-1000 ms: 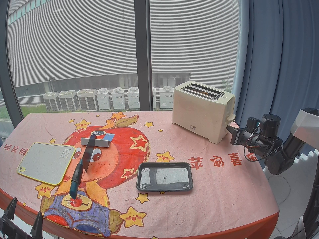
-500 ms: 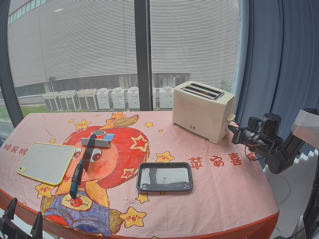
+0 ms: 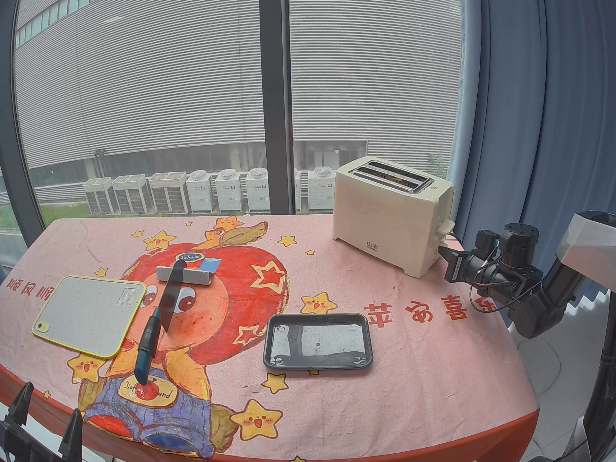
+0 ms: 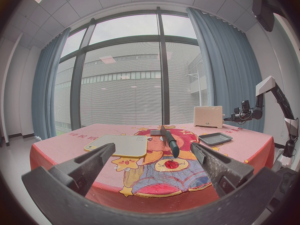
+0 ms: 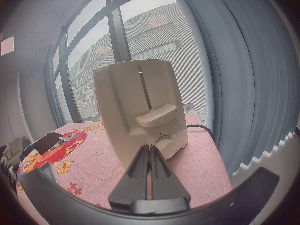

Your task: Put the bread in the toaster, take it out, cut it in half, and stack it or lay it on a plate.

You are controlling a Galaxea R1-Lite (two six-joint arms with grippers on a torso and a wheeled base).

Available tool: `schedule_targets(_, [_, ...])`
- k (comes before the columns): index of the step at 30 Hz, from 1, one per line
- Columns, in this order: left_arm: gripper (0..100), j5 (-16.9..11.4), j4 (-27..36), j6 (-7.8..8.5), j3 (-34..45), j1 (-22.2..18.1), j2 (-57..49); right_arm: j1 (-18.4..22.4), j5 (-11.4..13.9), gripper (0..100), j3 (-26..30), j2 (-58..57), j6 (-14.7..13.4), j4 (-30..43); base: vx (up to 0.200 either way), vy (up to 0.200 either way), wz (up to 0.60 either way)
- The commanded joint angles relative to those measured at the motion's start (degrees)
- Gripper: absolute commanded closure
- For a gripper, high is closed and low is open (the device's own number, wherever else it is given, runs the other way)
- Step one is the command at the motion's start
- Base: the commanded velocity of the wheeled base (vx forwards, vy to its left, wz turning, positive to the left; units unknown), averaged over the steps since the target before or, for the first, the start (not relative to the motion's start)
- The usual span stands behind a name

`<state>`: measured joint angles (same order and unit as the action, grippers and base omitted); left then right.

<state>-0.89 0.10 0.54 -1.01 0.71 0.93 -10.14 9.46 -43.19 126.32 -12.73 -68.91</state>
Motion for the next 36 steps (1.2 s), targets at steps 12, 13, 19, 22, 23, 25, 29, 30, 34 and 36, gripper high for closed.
schedule_targets(12, [0,-0.1,0.0,-0.01,0.9,0.0,-0.9,0.7,0.1,100,-0.9,1.0,-0.1,-0.1,0.0,0.0,0.0])
schedule_targets(13, [0,0.0,0.0,-0.01,0.9,0.0,-0.9,0.7,0.1,100,-0.9,1.0,-0.1,-0.1,0.0,0.0,0.0])
schedule_targets(19, [0,0.0,0.0,-0.01,0.9,0.0,-0.9,0.7,0.1,100,-0.8,1.0,-0.1,-0.1,0.0,0.0,0.0])
schedule_targets(22, [0,0.0,0.0,-0.01,0.9,0.0,-0.9,0.7,0.1,100,-0.8,1.2,-0.1,-0.1,0.0,0.0,0.0])
schedule_targets(23, [0,-0.1,0.0,-0.01,0.9,0.0,-0.9,0.7,0.1,100,-0.8,1.2,-0.1,-0.1,0.0,0.0,0.0])
schedule_targets(25, [0,0.0,0.0,-0.01,0.9,0.0,-0.9,0.7,0.1,100,-0.7,1.2,-0.1,0.0,0.0,0.0,0.0])
schedule_targets(29, [0,0.0,0.0,-0.01,0.9,0.0,-0.9,0.7,0.1,100,-0.7,1.2,0.0,0.0,0.0,0.0,0.0])
schedule_targets(30, [0,0.0,0.0,-0.01,0.9,0.0,-0.9,0.7,0.1,100,-0.7,1.3,-0.1,0.0,0.0,0.0,0.0])
schedule_targets(34, [0,-0.1,0.0,-0.01,0.9,0.0,-0.9,0.7,0.1,100,-0.7,1.2,-0.1,0.1,0.0,0.0,0.0])
schedule_targets(36, [0,0.0,0.0,-0.01,1.0,0.0,-0.9,0.7,0.1,100,-0.6,1.3,0.0,0.1,0.0,0.0,0.0])
